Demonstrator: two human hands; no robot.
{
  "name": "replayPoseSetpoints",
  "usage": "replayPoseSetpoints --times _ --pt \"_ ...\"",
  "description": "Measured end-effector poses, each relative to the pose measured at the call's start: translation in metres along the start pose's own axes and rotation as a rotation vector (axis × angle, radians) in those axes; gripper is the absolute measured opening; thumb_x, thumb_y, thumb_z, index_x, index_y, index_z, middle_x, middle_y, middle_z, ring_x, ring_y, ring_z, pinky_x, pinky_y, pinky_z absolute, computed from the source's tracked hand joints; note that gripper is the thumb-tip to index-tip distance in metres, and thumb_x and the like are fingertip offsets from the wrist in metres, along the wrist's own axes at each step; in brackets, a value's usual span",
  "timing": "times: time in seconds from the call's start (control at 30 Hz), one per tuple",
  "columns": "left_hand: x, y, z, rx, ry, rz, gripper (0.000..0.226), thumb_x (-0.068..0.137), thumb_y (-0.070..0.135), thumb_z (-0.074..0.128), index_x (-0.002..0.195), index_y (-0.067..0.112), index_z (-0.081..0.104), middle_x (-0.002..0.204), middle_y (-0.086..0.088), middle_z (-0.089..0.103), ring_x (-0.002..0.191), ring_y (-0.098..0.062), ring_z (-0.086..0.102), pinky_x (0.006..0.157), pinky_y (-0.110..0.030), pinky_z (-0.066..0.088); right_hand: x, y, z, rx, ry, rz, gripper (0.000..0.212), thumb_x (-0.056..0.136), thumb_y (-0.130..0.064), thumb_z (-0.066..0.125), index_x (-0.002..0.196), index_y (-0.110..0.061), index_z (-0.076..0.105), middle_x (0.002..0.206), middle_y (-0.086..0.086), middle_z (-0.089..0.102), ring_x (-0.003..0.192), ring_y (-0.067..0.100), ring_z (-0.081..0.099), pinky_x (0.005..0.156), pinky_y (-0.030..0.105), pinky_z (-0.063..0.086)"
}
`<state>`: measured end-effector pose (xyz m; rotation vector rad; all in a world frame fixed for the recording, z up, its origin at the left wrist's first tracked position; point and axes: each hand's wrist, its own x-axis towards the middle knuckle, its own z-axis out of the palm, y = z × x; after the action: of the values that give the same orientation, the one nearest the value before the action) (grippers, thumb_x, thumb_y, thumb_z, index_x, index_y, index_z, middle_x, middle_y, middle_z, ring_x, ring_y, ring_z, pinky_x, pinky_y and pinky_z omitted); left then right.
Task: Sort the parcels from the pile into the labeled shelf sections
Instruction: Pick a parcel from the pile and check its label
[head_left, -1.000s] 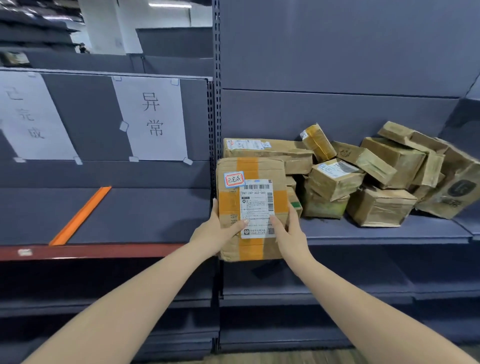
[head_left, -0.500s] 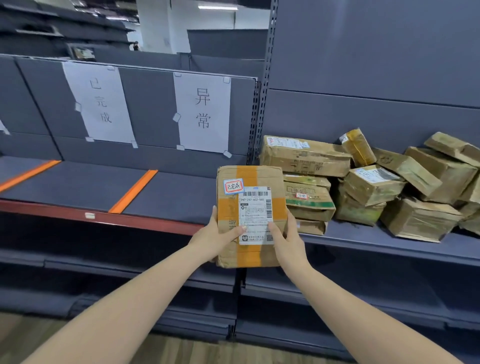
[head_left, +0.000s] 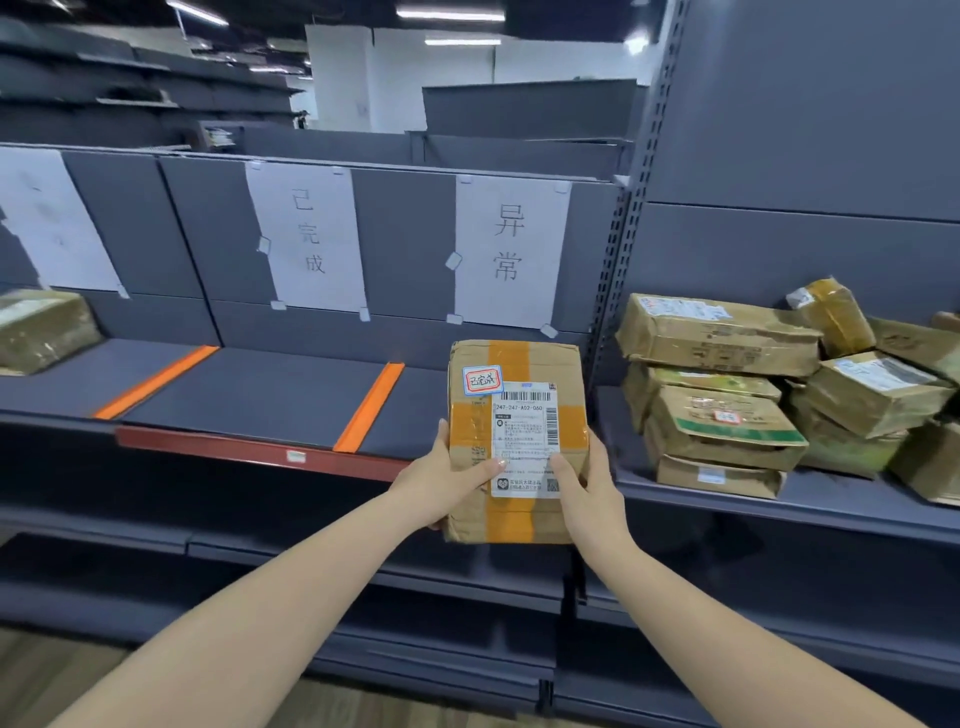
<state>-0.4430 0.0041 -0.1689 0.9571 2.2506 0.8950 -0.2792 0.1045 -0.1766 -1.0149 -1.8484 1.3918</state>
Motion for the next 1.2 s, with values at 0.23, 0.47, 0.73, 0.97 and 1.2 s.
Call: replayPoseSetpoints --times 0.23,0.47,0.73,0.97,1.2 --pt "-0.002 -0.058 -0.069 0.000 0.005 -0.038 0.111 0.056 0.090 0.051 0.150 0.045 0.010 0.133 0.014 0.057 0.105 -0.018 0.063 0.068 -0.037 0.060 -0.008 -0.020 0.088 -0.013 -0.012 0.011 0.055 0.098 -0.041 0.049 0.146 -0.044 0.024 0.122 -0.015 0.059 0.112 0.016 0.056 0.090 0.034 0.046" --pt "0.005 -0.098 -0.109 -0.021 0.045 -0.050 0.103 0.061 0.090 0.050 0.148 0.046 0.014 0.132 0.016 0.058 0.111 -0.017 0.060 0.078 -0.033 0.054 0.000 -0.035 0.139 -0.096 -0.050 0.013 0.054 0.096 -0.045 0.050 0.144 -0.046 0.025 0.116 -0.018 0.060 0.107 0.013 0.058 0.084 0.032 0.049" --pt "0.029 -0.120 -0.147 -0.044 0.097 -0.100 0.103 0.061 0.090 0.050 0.148 0.046 0.017 0.133 0.019 0.057 0.119 -0.018 0.057 0.093 -0.043 0.052 0.032 -0.049 0.183 -0.176 -0.092 -0.006 0.051 0.096 -0.051 0.048 0.142 -0.049 0.026 0.114 -0.016 0.063 0.097 0.014 0.060 0.080 0.034 0.049" --pt "0.059 -0.132 -0.177 -0.045 0.161 -0.146 0.090 0.070 0.083 0.052 0.146 0.046 0.023 0.136 0.017 0.055 0.122 -0.019 0.055 0.097 -0.047 0.049 0.072 -0.060 0.221 -0.224 -0.125 -0.029 0.051 0.095 -0.053 0.046 0.142 -0.048 0.025 0.110 -0.018 0.060 0.100 0.016 0.060 0.088 0.038 0.050" --pt "0.084 -0.146 -0.205 -0.050 0.209 -0.151 0.072 0.073 0.079 0.054 0.136 0.047 0.038 0.128 0.020 0.059 0.120 -0.017 0.057 0.097 -0.045 0.049 0.098 -0.072 0.255 -0.233 -0.145 -0.022 0.050 0.095 -0.055 0.045 0.141 -0.049 0.026 0.116 -0.016 0.061 0.107 0.019 0.060 0.093 0.042 0.049"
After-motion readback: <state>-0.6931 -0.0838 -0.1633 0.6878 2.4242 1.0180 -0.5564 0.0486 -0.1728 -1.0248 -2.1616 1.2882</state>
